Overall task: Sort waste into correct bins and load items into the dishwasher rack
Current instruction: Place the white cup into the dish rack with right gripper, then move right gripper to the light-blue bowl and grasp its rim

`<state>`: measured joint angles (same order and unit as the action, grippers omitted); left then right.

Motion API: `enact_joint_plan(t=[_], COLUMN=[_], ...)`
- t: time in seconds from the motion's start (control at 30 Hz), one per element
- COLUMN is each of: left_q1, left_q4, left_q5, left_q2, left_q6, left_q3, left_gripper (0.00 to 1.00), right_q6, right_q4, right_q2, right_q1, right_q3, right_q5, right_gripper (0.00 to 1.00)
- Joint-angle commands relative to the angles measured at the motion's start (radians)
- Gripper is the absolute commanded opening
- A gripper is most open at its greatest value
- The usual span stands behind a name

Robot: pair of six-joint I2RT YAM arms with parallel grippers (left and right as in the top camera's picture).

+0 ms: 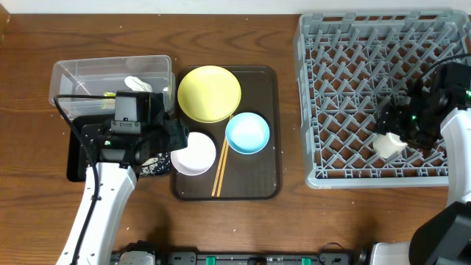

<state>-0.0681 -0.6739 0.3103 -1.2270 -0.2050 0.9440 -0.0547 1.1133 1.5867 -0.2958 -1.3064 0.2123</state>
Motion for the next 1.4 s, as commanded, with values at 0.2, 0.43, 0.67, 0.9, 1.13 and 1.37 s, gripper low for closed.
enact_joint_plan(t=[0.2,0.43,0.67,0.9,1.13,1.37], left_q1=[0.002,0.002,0.002,0.002,0.002,0.002], left_q4=[-0.114,-0.148,-0.148,-0.148,-0.148,-0.148], left_q5=[-0.190,-0.226,-0.225,-0.225,-0.225,-0.225], left_q2=[-0.002,-0.002,-0.002,-0.002,-0.002,-0.002], left_q6=[-0.023,-0.051,-0.051,-0.051,-0.052,-0.052], left_q3=[0.008,0.007,0.007,0.006,0.006,0.006], left_gripper=[0.62,0.65,0.68,0.68,0.69,0.68], right_q6=[0.067,0.053,0.025,-0.098,-0.155,-0.155], right_q4=[-0.209,-0.408,-0.500,-0.517,-0.515,-0.495], right_q2=[-0.117,-0.063,0.071,0.239,0.332,0.349], right_q1=[0.177,0.471,0.684,0.792,0.814,0.814], right_q3=[-0.010,-0.010,-0.010,-0.010,-0.010,-0.009], right_q5=[0.315,0.220,0.040,-0.097,-0.104,-0.104], right_gripper=[0.79,0.75,0.72,0.60,0.33,0.13])
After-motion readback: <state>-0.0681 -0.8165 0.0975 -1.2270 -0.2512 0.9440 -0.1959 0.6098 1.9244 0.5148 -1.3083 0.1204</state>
